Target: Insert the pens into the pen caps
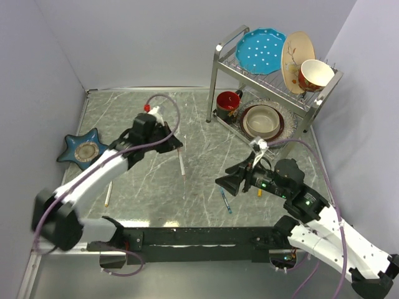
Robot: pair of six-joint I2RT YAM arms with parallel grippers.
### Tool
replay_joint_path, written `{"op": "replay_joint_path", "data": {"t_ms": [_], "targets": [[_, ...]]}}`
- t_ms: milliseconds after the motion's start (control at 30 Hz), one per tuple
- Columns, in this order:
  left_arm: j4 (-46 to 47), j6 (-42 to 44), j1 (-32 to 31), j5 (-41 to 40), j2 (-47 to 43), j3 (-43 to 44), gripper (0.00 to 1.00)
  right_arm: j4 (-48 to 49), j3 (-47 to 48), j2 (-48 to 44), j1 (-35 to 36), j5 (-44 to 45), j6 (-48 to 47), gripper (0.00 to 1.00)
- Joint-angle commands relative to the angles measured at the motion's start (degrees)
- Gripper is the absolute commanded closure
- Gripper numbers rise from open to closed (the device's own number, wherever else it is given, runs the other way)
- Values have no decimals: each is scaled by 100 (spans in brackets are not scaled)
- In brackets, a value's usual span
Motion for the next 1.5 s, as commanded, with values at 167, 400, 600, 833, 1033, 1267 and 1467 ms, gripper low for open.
{"op": "replay_joint_path", "data": {"t_ms": [167, 400, 600, 833, 1033, 1267, 1467], "targets": [[-161, 647, 401, -724, 2245, 1011, 99, -56, -225, -172, 19, 711, 486, 23], [-390, 682, 533, -795, 3117, 1442, 90, -390, -128, -163, 2, 1176, 513, 24], [-461, 542, 550, -919, 3399, 1355, 88, -767, 3, -181, 19, 1783, 741, 26], [-557, 533, 559, -883, 3355, 1495, 66, -1277, 135, -6, 10, 2531, 830, 28], [-303, 287, 559, -831, 2620, 1118, 45, -1743, 109, 12, 2, 3005, 935, 31], [-267, 507, 559, -251, 1063, 845, 1, -1771, 162, 908, 10, 3129, 988, 36], [172, 577, 559, 329, -466, -348, 1, -1761, 337, 2076, 2, 3251, 891, 44]]}}
